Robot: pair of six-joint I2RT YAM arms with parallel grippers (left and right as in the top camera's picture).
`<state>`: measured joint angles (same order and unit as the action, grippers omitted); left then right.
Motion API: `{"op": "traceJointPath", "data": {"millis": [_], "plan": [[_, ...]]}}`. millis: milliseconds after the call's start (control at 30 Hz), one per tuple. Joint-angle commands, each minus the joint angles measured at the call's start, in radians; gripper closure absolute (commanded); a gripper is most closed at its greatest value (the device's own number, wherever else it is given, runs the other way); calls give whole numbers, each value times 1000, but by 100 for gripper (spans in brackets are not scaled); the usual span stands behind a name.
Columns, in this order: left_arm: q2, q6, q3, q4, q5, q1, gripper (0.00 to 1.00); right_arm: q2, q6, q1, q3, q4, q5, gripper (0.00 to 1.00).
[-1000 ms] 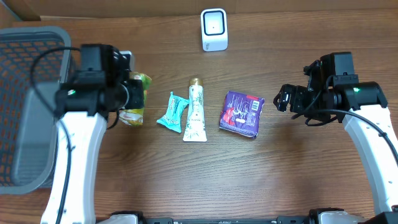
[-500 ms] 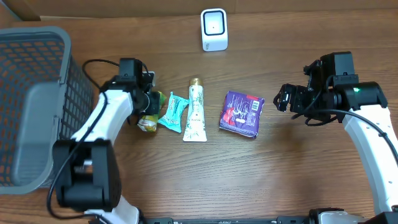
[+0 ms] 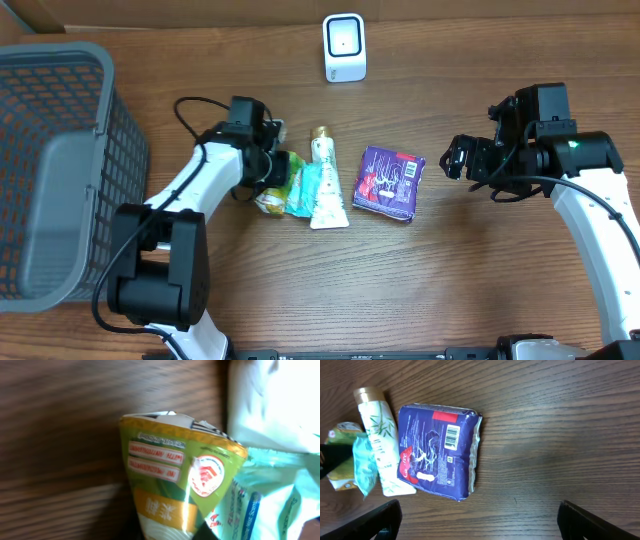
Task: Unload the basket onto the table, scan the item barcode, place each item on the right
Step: 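Place the juice box beside the wipes and release it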
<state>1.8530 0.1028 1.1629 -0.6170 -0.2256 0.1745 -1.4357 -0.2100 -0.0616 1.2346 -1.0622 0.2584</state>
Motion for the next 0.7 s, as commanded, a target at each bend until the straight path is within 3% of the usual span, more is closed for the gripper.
{"op": "traceJointPath", "data": {"millis": [0, 133, 167, 200, 667], "plan": [[34, 19, -5, -14, -67, 29, 74, -1, -4, -5, -6, 2, 6, 0], [34, 17, 8, -46, -55, 23, 47, -1, -4, -5, -6, -3, 6, 0], [34, 17, 19, -61, -55, 20, 36, -1, -4, -5, -6, -2, 8, 0], [34, 17, 52, -98, -50, 11, 0, -1, -3, -5, -6, -2, 18, 0], [-126, -14, 525, -483, 80, -9, 0, -1, 0, -5, 4, -3, 124, 2]]}}
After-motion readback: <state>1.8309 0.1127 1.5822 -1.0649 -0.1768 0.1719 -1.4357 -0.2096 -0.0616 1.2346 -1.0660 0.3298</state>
